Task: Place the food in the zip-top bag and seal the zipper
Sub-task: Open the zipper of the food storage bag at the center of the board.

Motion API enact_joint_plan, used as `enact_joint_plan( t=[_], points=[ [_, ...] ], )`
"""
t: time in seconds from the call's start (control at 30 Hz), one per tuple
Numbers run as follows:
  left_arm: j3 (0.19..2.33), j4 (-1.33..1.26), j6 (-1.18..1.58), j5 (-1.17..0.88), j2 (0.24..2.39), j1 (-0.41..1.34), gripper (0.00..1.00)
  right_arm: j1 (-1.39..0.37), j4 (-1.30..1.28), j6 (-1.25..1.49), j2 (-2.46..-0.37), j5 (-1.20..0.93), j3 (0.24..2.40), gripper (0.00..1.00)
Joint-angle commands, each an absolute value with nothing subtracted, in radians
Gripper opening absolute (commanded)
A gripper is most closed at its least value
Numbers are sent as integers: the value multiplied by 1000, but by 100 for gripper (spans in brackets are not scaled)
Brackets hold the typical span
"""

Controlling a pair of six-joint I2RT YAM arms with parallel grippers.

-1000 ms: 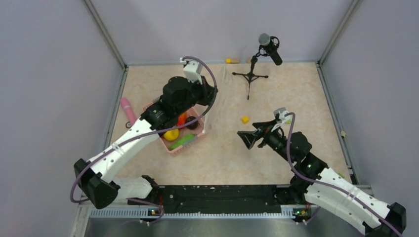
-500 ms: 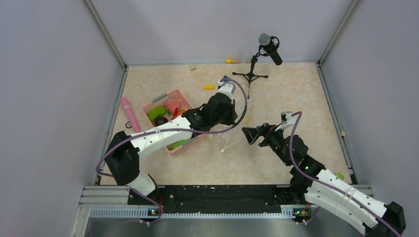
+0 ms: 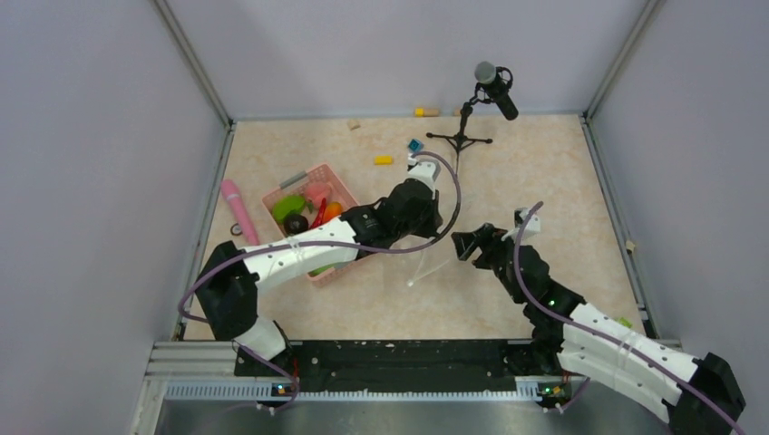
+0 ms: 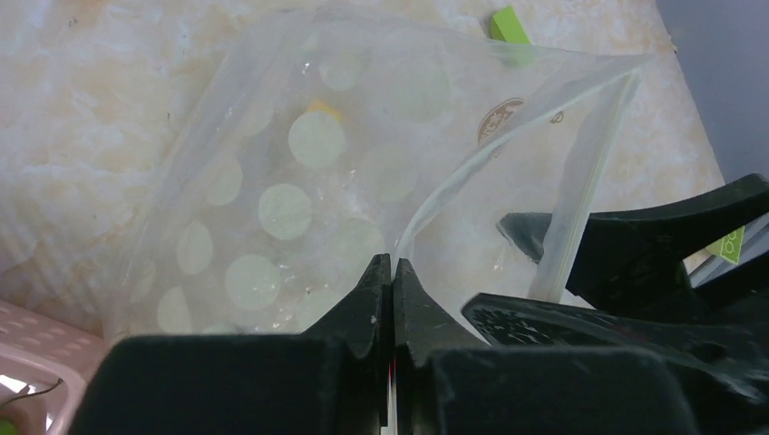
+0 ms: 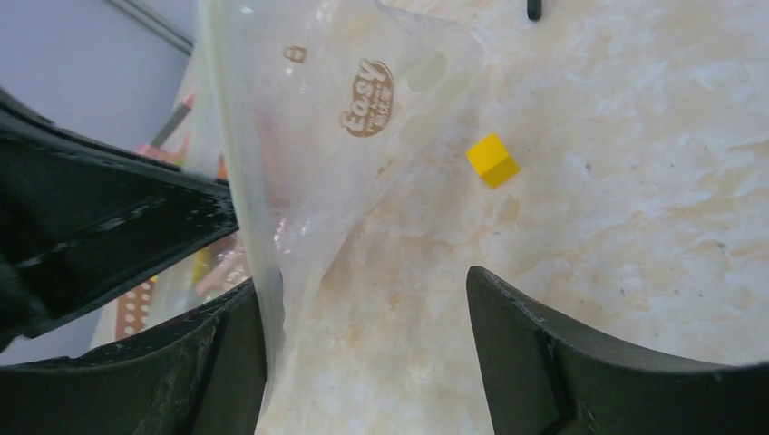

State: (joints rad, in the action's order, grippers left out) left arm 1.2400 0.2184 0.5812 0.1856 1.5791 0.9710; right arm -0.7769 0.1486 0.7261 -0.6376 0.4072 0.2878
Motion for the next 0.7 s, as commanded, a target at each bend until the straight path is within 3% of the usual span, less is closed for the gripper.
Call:
enact_joint_plan(
  t=[0.0,0.13,0.4,0.53,0.6,0.67],
  points=[
    [1286,232,570,238,1524,997,0,-789,186,747,-721,443,319,71],
    [1355,323,530,322,1522,1019,0,-789,132,752,-774,465,351,57],
    [1486,516,389,489,1485,1031,0,-789,-51,816,-795,604,407,14],
    [1468,577,337,693,1434,1031,0,-789,-276,891,-789,745,454,0],
    [1426,579,341,820,1397,1032,0,-790,-330,899,-771,778,464,0],
    [1373,543,332,859,1359,1029,7,-789,-331,867,-742,761,467,0]
  ],
)
